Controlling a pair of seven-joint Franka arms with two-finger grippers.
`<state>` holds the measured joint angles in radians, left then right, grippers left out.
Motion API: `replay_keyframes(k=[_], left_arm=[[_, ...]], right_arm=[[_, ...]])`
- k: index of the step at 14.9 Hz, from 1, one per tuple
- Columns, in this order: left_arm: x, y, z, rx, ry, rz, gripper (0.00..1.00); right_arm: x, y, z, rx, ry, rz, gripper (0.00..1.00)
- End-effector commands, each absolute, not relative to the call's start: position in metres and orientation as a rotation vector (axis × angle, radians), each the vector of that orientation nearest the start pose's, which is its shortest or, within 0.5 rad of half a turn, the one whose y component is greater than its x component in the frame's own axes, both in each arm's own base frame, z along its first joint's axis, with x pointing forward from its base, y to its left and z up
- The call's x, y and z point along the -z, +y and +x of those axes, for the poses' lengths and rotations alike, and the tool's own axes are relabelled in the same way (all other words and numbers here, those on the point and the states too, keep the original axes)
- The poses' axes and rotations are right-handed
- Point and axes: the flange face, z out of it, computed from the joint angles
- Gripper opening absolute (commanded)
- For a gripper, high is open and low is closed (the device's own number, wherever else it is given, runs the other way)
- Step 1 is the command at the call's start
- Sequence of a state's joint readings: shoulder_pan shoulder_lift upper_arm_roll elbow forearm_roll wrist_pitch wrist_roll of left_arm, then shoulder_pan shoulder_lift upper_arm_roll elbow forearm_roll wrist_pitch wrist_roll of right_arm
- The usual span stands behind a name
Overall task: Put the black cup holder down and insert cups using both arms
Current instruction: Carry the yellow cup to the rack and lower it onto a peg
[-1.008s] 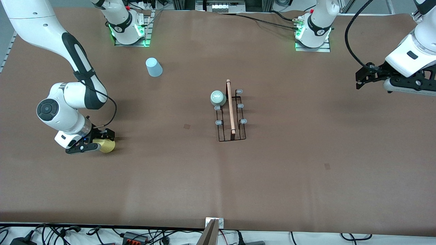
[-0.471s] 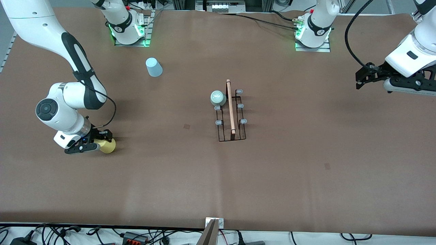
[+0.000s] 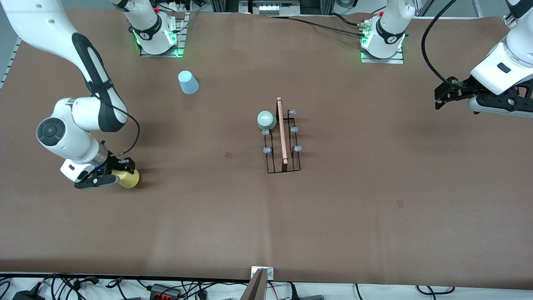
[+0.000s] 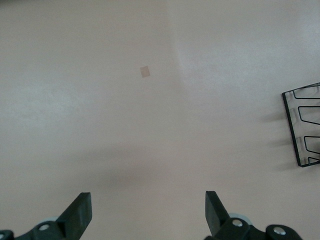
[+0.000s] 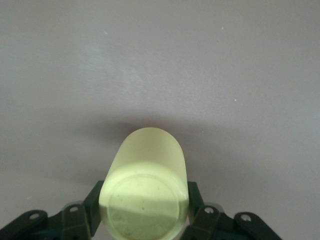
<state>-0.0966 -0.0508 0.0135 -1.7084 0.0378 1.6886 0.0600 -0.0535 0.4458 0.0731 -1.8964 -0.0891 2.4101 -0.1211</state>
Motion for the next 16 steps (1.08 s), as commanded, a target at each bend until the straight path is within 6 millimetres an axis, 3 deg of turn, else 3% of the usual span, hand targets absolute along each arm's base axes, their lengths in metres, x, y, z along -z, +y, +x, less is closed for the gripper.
replay_keyframes(k=[1, 3, 5, 7, 9, 13, 16], left_arm=[[-0.602, -0.043, 0.549, 0.038, 0.255, -3.076, 1.0], [-0.603, -0.043, 0.549, 0.041, 0.255, -3.076, 1.0], [-0.602, -0.042, 0.549, 0.036, 0.253, -3.077, 1.0], [-0.602, -0.042, 0.549, 0.036, 0.253, -3.078, 1.0], [-0.603, -0.042, 0.549, 0.038, 0.253, -3.077, 1.0], [-0.602, -0.042, 0.549, 0.036, 0.253, -3.078, 1.0], [-0.603, -0.042, 0.549, 0.038, 0.253, -3.078, 1.0]], right_arm=[[-0.342, 0.054, 0.62, 0.095, -0.146, -3.178, 0.2], [-0.37, 0.101, 0.608, 0.109, 0.026, -3.157, 0.19], [-0.392, 0.163, 0.592, 0.126, 0.193, -3.098, 0.18], [-0.403, 0.214, 0.58, 0.137, 0.357, -3.049, 0.18], [-0.419, 0.279, 0.567, 0.174, 0.48, -2.986, 0.18], [-0.422, 0.381, 0.548, 0.176, 0.634, -2.912, 0.18], [-0.409, 0.44, 0.545, 0.186, 0.642, -2.898, 0.18]])
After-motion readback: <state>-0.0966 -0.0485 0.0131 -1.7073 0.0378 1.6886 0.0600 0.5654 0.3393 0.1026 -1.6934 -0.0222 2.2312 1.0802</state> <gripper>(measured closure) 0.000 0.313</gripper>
